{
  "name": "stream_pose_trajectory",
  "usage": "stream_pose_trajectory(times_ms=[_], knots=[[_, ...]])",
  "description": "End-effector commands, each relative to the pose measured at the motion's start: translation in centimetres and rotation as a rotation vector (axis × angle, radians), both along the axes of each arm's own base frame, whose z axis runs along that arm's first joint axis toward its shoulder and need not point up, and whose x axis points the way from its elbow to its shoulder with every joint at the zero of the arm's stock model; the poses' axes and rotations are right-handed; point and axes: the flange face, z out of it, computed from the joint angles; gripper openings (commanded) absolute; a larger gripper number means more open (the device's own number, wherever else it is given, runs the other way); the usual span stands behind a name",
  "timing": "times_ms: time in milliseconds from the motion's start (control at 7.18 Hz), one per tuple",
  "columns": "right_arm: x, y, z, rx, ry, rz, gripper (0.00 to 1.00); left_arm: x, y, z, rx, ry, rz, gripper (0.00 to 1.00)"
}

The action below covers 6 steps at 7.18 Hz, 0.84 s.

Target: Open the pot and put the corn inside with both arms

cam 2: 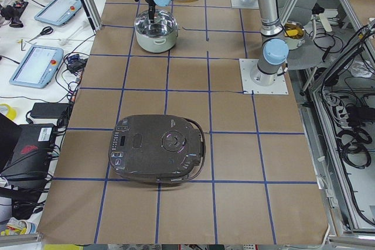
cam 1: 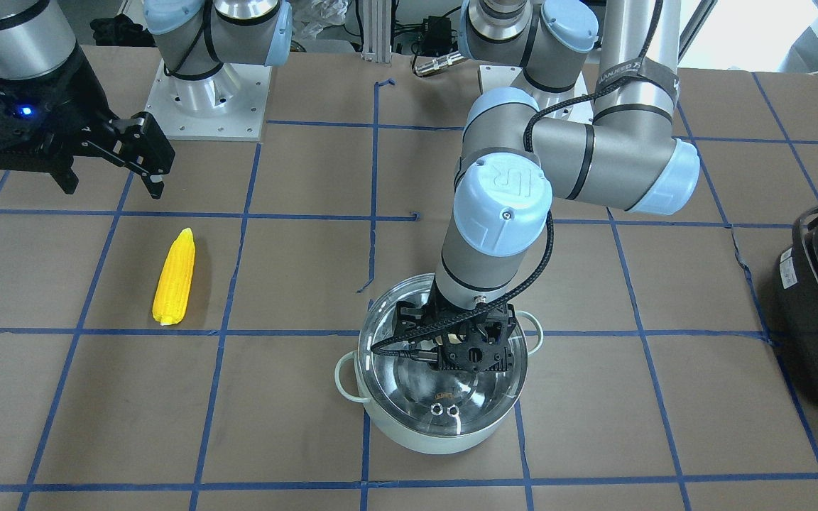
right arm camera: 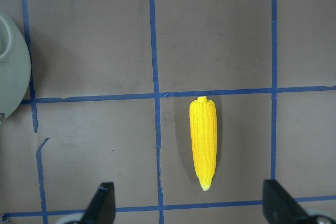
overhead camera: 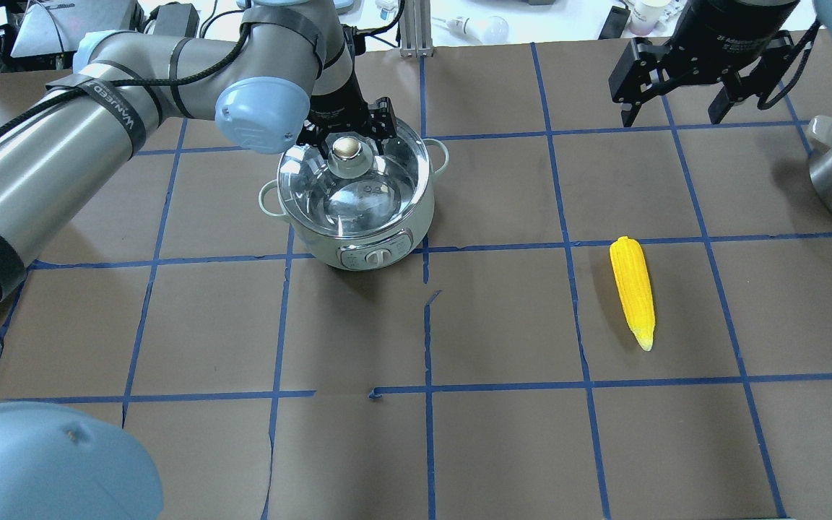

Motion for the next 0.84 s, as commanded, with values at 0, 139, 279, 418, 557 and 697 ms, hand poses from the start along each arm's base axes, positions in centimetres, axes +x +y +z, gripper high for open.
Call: stream_pose_trajectory(times_ms=[0,139,279,418,557,697], knots=[[-0.02,0.00,0.00,0.000,0.000,0.000,1.00,0.00,0.00,0.30,-0.002,-0.001,-0.003,0.71],[0.06,0.01,0.00,0.000,0.000,0.000,1.00,0.02,0.06,0.03,0.005,-0.002,-0.001,0.67],[0.06,0.01,0.00,0.000,0.000,0.000,1.00,0.01,0.18,0.12,0.008,0.001,0.000,0.59],[0.06,0.01,0.00,0.000,0.000,0.001,1.00,0.01,0.20,0.27,0.008,0.001,0.000,0.56],[0.06,0.01,0.00,0.000,0.000,0.000,1.00,0.04,0.25,0.47,0.004,0.000,-0.002,0.50],[0.06,0.01,0.00,0.000,0.000,0.000,1.00,0.09,0.43,0.71,0.002,-0.002,-0.012,0.41]])
